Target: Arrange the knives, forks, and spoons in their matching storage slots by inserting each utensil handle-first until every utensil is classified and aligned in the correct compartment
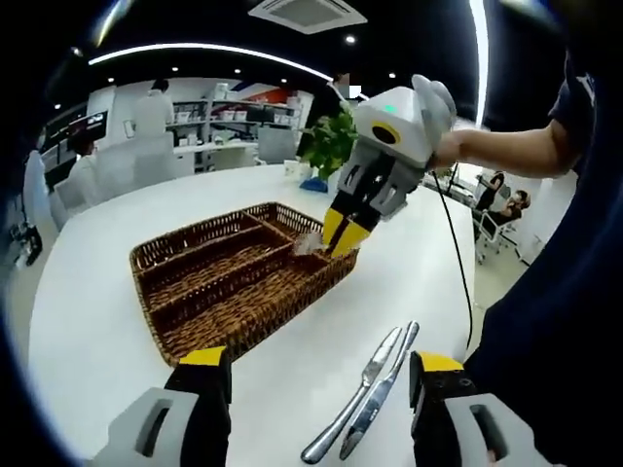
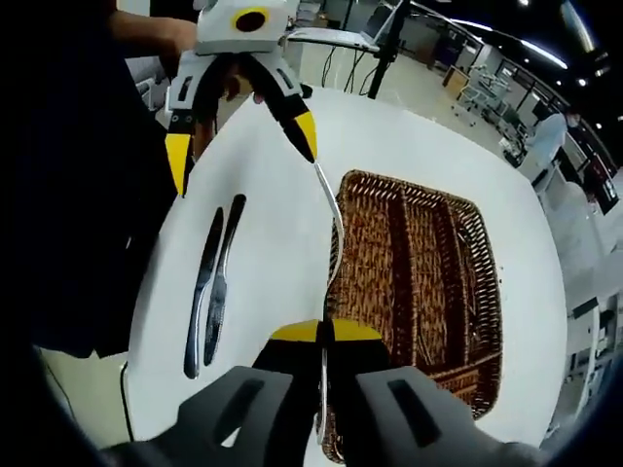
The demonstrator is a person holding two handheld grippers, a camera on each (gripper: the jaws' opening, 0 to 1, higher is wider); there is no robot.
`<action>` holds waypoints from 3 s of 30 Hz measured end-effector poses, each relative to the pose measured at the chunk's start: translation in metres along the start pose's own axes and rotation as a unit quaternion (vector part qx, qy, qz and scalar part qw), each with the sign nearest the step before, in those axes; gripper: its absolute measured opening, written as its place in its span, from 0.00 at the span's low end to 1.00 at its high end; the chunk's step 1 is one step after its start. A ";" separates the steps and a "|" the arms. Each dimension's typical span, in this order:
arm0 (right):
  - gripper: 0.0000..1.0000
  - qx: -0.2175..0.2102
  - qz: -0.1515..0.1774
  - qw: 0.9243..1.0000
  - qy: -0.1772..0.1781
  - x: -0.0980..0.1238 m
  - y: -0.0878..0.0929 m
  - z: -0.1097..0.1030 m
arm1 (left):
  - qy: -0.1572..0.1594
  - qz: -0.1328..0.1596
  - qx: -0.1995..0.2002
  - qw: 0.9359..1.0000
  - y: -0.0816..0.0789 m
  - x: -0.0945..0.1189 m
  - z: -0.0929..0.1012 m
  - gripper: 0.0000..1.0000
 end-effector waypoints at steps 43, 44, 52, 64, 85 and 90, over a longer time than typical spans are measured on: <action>0.00 0.006 -0.046 0.999 -0.019 -0.094 0.006 0.128 | -0.055 -0.005 0.007 0.998 0.010 0.034 -0.035 1.00; 0.00 0.004 -0.048 0.999 -0.021 -0.098 0.008 0.129 | -0.054 -0.005 0.007 0.998 0.009 0.033 -0.036 1.00; 0.00 -0.020 -0.070 0.997 -0.027 -0.117 0.022 0.135 | -0.049 -0.012 0.002 0.999 0.004 0.026 -0.039 1.00; 0.00 -0.035 -0.088 0.995 -0.025 -0.138 0.021 0.143 | -0.048 -0.027 0.011 0.998 0.012 0.023 -0.040 1.00; 0.02 -0.053 -0.075 0.995 -0.030 -0.146 0.015 0.144 | -0.048 -0.036 0.020 0.998 0.016 0.018 -0.042 1.00; 0.02 -0.051 -0.073 0.996 -0.026 -0.145 0.013 0.145 | -0.047 -0.046 0.018 0.998 0.022 0.019 -0.041 1.00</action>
Point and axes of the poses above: the point that each gripper's makers call its tool centre point, and the gripper's own axes: x roughly backward along the fingers, z roughly to its right, y roughly out of its underside, the point moved 2 cm from there along x, roughly backward along the fingers, and after that the axes turned 6 degrees about x, right-handed, at the moved point
